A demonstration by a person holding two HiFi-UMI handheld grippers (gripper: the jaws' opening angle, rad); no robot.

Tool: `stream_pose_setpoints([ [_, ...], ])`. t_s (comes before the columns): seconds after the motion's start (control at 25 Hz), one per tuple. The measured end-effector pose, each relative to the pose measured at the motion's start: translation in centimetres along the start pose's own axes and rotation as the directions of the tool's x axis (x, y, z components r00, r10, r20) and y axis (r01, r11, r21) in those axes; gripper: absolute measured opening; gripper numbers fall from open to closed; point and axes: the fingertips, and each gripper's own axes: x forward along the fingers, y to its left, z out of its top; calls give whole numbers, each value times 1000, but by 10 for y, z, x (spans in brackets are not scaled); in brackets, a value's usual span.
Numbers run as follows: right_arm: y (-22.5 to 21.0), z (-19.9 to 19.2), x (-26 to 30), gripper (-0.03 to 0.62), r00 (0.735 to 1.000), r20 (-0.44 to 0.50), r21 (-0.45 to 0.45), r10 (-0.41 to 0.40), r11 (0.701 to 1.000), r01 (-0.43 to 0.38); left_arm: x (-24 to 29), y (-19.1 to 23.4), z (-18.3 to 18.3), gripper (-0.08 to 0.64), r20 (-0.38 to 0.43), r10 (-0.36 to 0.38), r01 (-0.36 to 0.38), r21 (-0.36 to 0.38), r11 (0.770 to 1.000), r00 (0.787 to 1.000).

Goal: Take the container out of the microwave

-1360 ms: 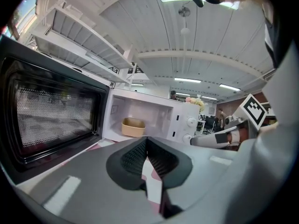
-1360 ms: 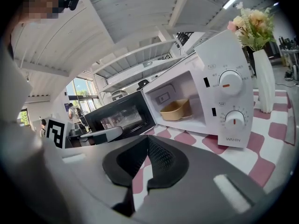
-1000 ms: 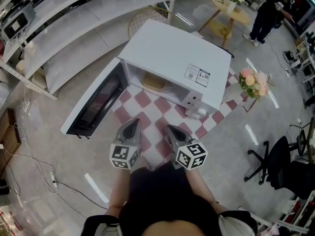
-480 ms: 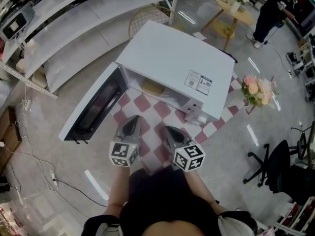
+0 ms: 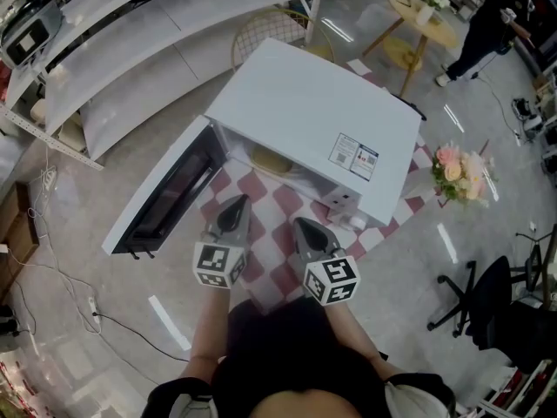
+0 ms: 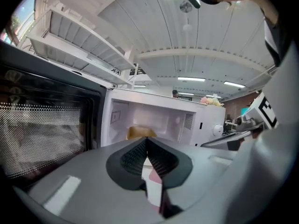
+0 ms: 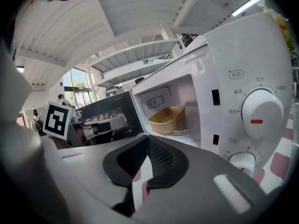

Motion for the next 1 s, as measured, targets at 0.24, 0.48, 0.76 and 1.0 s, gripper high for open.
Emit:
stream_pose_setpoints([
  [0.24, -8, 9, 9, 2, 999, 14, -28, -28, 999, 29, 18, 7, 7, 8, 4, 4, -4, 2, 1000, 1000],
  [0.48, -17, 17, 19, 2, 998, 38, -18, -59, 998, 60, 36, 14, 10, 8, 5, 6, -6, -5, 1000, 1000],
  [0.76, -18, 22, 30, 0, 997, 47, -3, -64, 998, 64, 53, 24, 11, 9, 0, 11, -11, -6, 1000, 1000],
  [1.0, -19, 21, 35, 0, 996, 43, 4, -83, 997, 83, 67, 33, 15, 9, 6, 15, -15, -11, 1000, 1000],
])
